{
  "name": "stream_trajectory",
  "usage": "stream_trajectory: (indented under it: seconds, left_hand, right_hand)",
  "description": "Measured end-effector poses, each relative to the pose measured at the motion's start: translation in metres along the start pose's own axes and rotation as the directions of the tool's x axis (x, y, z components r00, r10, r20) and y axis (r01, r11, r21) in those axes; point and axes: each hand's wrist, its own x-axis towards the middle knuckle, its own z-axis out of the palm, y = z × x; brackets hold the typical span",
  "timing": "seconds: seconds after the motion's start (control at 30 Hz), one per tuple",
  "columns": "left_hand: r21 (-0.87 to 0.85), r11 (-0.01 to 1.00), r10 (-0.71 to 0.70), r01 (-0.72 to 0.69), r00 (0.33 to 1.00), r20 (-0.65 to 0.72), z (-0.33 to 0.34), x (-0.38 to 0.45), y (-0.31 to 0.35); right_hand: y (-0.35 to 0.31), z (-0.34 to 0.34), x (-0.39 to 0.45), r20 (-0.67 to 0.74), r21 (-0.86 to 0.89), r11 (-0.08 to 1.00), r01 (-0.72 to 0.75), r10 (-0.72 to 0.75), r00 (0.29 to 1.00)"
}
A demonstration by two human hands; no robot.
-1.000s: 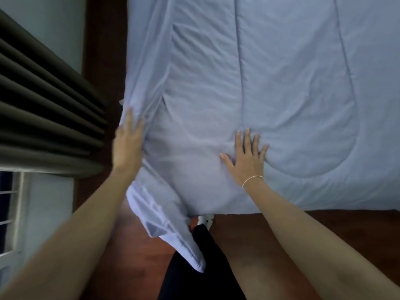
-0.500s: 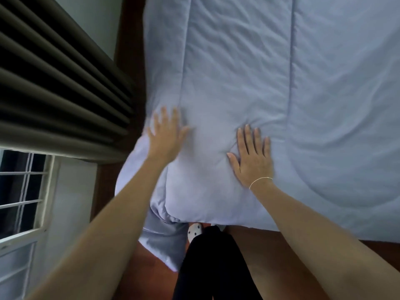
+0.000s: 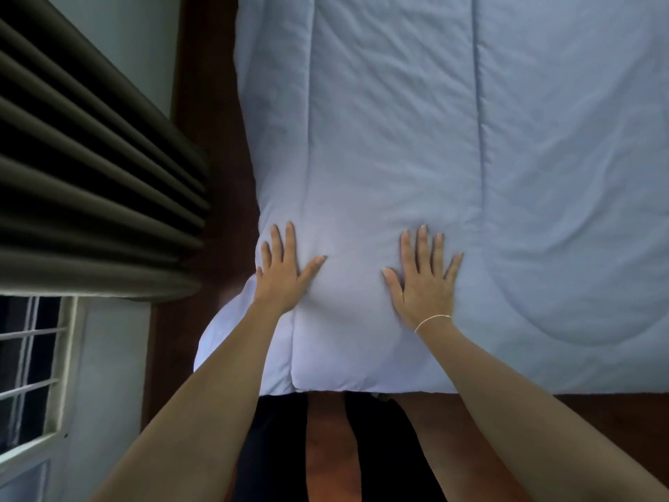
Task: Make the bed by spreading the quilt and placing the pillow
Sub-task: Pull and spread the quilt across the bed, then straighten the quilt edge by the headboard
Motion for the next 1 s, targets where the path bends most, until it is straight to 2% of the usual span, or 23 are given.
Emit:
stream_trajectory:
  seconds: [0.1, 0.2, 0.27, 0.37, 0.53, 0.73, 0.9, 1.0]
  left_hand:
    - [0.086, 0.994, 0.066, -0.07, 0.997, 0.049, -0.02, -0.002, -0.017]
    - [0.166, 0.978, 0.108, -0.124, 0.989, 0.103, -0.058, 0.0, -0.04]
    - [0.213, 0.965, 0.136, -0.153, 0.986, 0.092, -0.096, 0.001, -0.059]
    - [0.302, 0.931, 0.198, -0.207, 0.978, 0.062, -0.155, 0.012, -0.086]
    - [0.377, 0.901, 0.213, -0.215, 0.976, 0.049, -0.233, 0.028, -0.114]
    - [0.396, 0.873, 0.31, -0.285, 0.951, -0.001, -0.284, 0.064, -0.093]
    - [0.426, 0.83, 0.386, -0.359, 0.922, 0.026, -0.297, 0.094, -0.072]
    - [0.455, 0.775, 0.457, -0.439, 0.886, 0.076, -0.304, 0.119, -0.056]
  right_hand:
    - [-0.033, -0.004, 0.0, 0.019, 0.035, 0.997, -0.072, 0.072, 0.997]
    - [-0.06, -0.012, -0.004, 0.086, 0.057, 0.997, -0.053, 0.048, 0.995]
    - [-0.08, -0.01, -0.008, 0.141, 0.04, 0.998, -0.051, 0.045, 0.989]
    - [-0.107, -0.01, -0.008, 0.151, 0.043, 0.975, -0.22, 0.211, 0.966]
    - [-0.15, -0.038, 0.015, 0.297, 0.13, 0.87, -0.475, 0.423, 0.856]
    - [-0.191, -0.049, 0.035, 0.3, 0.247, 0.699, -0.671, 0.603, 0.739]
    - [-0.2, -0.048, 0.042, 0.29, 0.186, 0.693, -0.697, 0.639, 0.713]
    - [-0.198, -0.053, 0.059, 0.191, 0.234, 0.616, -0.752, 0.729, 0.657]
